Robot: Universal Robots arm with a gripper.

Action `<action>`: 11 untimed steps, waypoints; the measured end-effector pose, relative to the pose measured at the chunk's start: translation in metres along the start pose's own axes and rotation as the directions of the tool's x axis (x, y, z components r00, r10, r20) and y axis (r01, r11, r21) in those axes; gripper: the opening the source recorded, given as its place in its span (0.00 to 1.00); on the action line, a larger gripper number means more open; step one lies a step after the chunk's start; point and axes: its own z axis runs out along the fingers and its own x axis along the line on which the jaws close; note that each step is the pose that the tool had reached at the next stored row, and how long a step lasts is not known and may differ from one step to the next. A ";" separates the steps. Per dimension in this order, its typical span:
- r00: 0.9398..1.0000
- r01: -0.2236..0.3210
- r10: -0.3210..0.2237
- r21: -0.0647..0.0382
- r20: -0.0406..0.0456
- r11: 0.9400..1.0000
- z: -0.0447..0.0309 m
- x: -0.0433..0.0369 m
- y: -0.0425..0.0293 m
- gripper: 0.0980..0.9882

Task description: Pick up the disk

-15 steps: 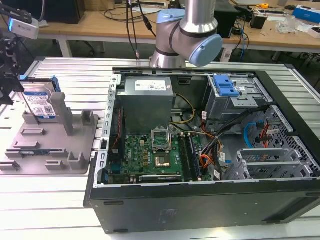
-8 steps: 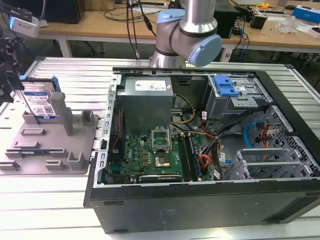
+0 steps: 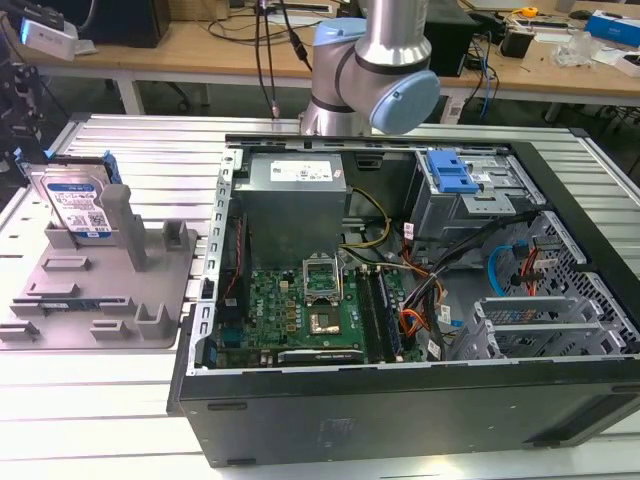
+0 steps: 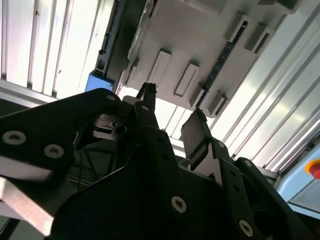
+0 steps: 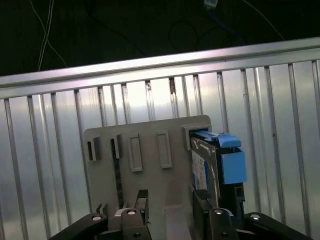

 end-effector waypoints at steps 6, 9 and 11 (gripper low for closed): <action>1.000 0.020 -0.020 0.001 -0.007 1.000 -0.0006 -0.0279 0.0097 0.43; 1.000 0.028 -0.027 0.002 -0.010 1.000 -0.0009 -0.0361 0.0121 0.43; 0.999 0.034 -0.033 0.002 -0.011 0.999 -0.0010 -0.0414 0.0139 0.43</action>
